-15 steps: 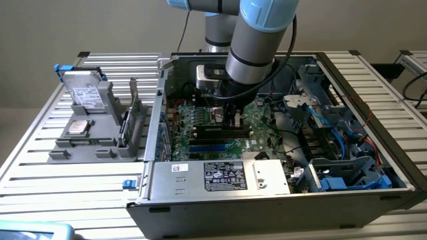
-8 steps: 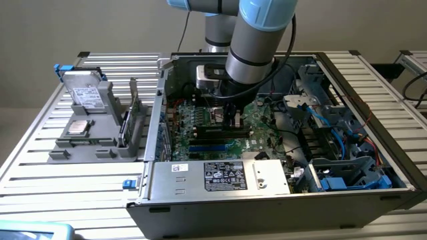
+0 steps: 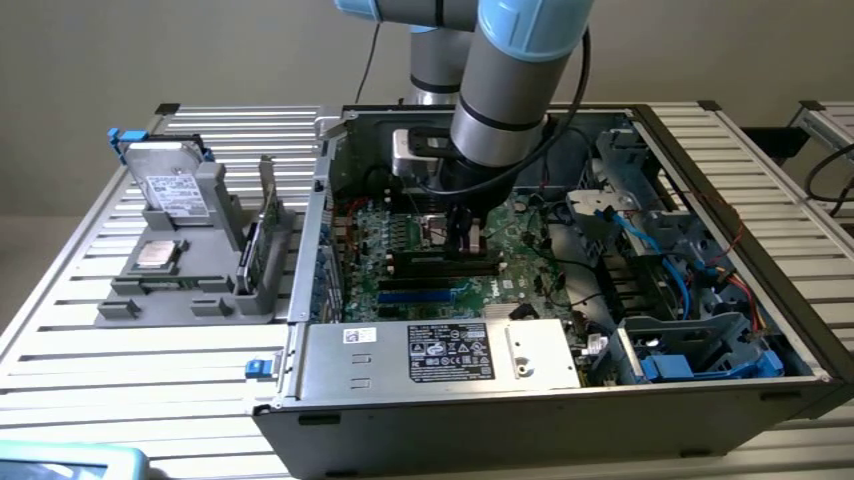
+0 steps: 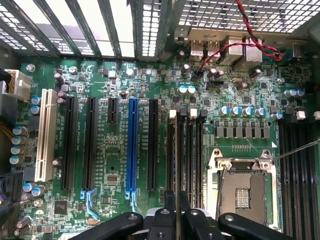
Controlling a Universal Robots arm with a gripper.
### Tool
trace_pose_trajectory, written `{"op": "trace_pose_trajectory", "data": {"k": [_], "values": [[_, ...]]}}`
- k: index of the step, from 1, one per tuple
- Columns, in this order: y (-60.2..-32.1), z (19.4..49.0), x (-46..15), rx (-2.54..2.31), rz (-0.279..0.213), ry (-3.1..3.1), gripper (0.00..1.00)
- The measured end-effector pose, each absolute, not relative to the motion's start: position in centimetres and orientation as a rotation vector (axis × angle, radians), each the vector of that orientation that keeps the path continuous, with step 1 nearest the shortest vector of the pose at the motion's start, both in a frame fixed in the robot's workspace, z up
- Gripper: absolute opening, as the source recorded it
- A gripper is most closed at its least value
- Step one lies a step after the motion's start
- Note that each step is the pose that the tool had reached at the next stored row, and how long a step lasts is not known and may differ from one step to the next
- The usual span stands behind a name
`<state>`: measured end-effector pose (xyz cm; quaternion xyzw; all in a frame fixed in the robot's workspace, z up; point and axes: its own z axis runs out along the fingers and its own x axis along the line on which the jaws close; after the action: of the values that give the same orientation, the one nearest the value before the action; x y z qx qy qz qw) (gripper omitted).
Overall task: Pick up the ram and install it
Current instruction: 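Insert the ram into the slot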
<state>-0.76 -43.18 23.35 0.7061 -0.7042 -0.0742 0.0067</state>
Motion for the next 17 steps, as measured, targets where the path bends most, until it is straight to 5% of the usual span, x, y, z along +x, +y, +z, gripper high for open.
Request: {"op": "trace_pose_trajectory", "data": {"k": [17], "values": [[-42.93, 23.11, -0.75, 2.196, -0.204, -2.193, 0.14]]}}
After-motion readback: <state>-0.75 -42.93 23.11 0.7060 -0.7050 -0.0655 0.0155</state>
